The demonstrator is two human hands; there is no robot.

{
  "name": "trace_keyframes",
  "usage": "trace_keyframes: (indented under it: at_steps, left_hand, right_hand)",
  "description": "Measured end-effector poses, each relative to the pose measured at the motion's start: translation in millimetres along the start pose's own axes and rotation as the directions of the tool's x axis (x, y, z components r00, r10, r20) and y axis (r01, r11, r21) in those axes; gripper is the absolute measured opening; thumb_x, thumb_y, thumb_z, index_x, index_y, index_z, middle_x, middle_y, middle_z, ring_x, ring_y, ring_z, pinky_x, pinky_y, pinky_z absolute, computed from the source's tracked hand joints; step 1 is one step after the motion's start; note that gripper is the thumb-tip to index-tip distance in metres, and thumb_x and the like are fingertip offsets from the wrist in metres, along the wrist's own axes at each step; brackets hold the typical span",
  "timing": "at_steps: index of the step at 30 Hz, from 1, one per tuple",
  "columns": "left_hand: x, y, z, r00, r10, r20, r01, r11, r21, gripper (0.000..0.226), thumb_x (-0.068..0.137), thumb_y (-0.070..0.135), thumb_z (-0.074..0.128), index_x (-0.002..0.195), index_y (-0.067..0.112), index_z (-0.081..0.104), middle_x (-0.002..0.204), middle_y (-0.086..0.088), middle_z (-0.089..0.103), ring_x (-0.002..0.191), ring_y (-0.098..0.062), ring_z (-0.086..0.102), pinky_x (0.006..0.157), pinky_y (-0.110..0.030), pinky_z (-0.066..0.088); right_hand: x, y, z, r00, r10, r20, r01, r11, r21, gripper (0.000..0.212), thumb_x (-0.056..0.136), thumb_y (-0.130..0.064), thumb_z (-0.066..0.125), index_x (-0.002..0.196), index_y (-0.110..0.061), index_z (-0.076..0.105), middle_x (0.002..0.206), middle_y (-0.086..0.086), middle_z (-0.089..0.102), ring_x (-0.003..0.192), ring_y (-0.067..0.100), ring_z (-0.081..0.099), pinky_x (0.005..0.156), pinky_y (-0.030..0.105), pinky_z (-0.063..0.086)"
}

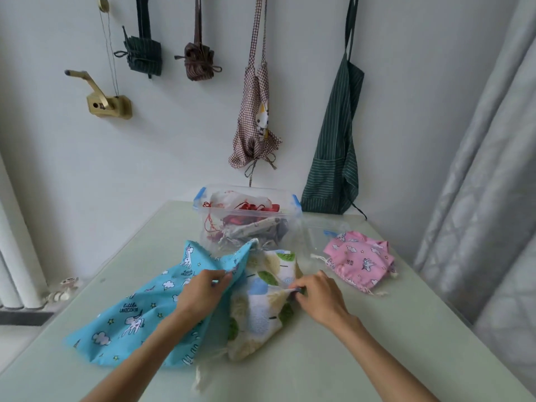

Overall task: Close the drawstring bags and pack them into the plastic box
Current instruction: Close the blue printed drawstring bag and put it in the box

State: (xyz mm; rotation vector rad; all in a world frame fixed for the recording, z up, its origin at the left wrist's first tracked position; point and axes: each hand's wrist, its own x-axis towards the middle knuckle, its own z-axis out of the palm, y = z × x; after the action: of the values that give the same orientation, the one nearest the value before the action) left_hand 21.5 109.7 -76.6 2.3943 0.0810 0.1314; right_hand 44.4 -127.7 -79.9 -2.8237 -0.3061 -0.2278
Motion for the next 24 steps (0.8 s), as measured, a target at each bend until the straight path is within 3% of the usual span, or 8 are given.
trace_keyframes:
  at_steps: [4, 8, 11, 14, 16, 18, 21, 24]
  left_hand:
    - [-13.9, 37.3, 15.7, 0.979, 0.162, -0.12, -0.177, 0.976, -0.126, 0.037, 0.097, 0.043, 0.041, 0.124, 0.028, 0.061, 0.119, 0.008, 0.065, 0.11, -0.017, 0.06, 0.086, -0.03, 0.046]
    - [-27.7, 66.1, 39.5, 0.924, 0.373, 0.086, -0.323, 0.88, -0.347, 0.027, 0.097, 0.036, 0.044, 0.119, 0.04, 0.058, 0.118, 0.021, 0.058, 0.11, -0.005, 0.057, 0.094, -0.023, 0.048]
    - [-23.6, 63.6, 53.9, 0.812, 0.515, 0.276, -0.481, 0.857, -0.186, 0.035, 0.095, 0.012, 0.049, 0.117, 0.034, 0.065, 0.134, 0.026, 0.045, 0.129, -0.003, 0.043, 0.11, -0.023, 0.034]
    - [-26.5, 55.8, 55.8, 0.734, 0.536, 0.418, -0.612, 0.789, 0.062, 0.046, 0.091, 0.005, 0.045, 0.118, 0.037, 0.064, 0.146, 0.025, 0.037, 0.137, 0.0, 0.03, 0.109, -0.018, 0.026]
    - [-30.4, 50.7, 51.8, 0.69, 0.525, 0.499, -0.668, 0.728, 0.157, 0.043, 0.093, 0.012, 0.043, 0.121, 0.04, 0.061, 0.149, 0.024, 0.031, 0.141, 0.0, 0.022, 0.109, -0.024, 0.029]
    - [-37.1, 51.3, 47.5, 0.671, 0.516, 0.533, -0.692, 0.694, 0.199, 0.036, 0.093, 0.027, 0.048, 0.125, 0.04, 0.057, 0.152, 0.021, 0.028, 0.143, -0.003, 0.018, 0.11, -0.029, 0.028]
    - [-51.9, 57.5, 47.6, 0.703, 0.498, 0.507, -0.69, 0.65, 0.319, 0.057, 0.076, 0.059, 0.054, 0.128, 0.035, 0.054, 0.151, 0.016, 0.03, 0.141, -0.007, 0.021, 0.113, -0.032, 0.019]
    - [-56.9, 56.8, 49.8, 0.746, 0.506, 0.432, -0.661, 0.638, 0.394, 0.057, 0.076, 0.054, 0.034, 0.125, 0.033, 0.052, 0.15, 0.016, 0.03, 0.14, -0.008, 0.024, 0.112, -0.033, 0.018]
  right_hand:
    - [-5.2, 15.0, -9.0, 0.986, 0.168, -0.013, -0.157, 0.942, 0.297, 0.032, 0.094, -0.024, 0.046, 0.122, -0.031, 0.059, 0.13, -0.005, 0.059, 0.119, 0.019, 0.053, 0.097, 0.032, 0.044]
    - [-9.2, 10.9, -23.7, 0.926, 0.295, 0.234, -0.377, 0.721, 0.581, 0.066, 0.089, -0.039, 0.059, 0.145, -0.02, 0.03, 0.142, 0.003, 0.042, 0.128, 0.023, 0.046, 0.102, 0.037, 0.04]
    - [-16.9, 13.4, -23.9, 0.87, 0.289, 0.399, -0.479, 0.308, 0.822, 0.032, 0.094, -0.024, 0.047, 0.121, -0.009, 0.056, 0.103, 0.008, 0.066, 0.085, 0.021, 0.063, 0.071, 0.03, 0.051]
    - [-14.1, 28.1, -23.9, 0.808, 0.503, 0.307, -0.445, 0.179, 0.877, 0.033, 0.097, -0.031, 0.035, 0.09, -0.014, 0.062, 0.084, 0.007, 0.065, 0.077, 0.021, 0.059, 0.074, 0.031, 0.045]
    - [-8.1, 35.9, -27.6, 0.804, 0.457, 0.38, -0.47, 0.098, 0.877, 0.049, 0.095, -0.047, 0.034, 0.095, -0.012, 0.068, 0.087, 0.011, 0.068, 0.08, 0.024, 0.06, 0.081, 0.033, 0.047]
    - [-7.6, 32.7, -34.5, 0.838, 0.275, 0.471, -0.526, 0.18, 0.831, 0.055, 0.087, -0.062, 0.046, 0.104, -0.016, 0.07, 0.095, 0.009, 0.072, 0.089, 0.025, 0.064, 0.089, 0.036, 0.049]
    - [-9.3, 23.8, -39.1, 0.879, 0.189, 0.437, -0.466, 0.531, 0.708, 0.027, 0.081, -0.032, 0.072, 0.103, -0.017, 0.067, 0.093, 0.002, 0.072, 0.081, 0.015, 0.066, 0.072, 0.026, 0.053]
    - [-10.8, 26.3, -35.8, 0.909, 0.262, 0.324, -0.416, 0.621, 0.665, 0.013, 0.081, -0.011, 0.071, 0.092, -0.011, 0.065, 0.085, 0.003, 0.069, 0.069, 0.01, 0.063, 0.058, 0.018, 0.05]
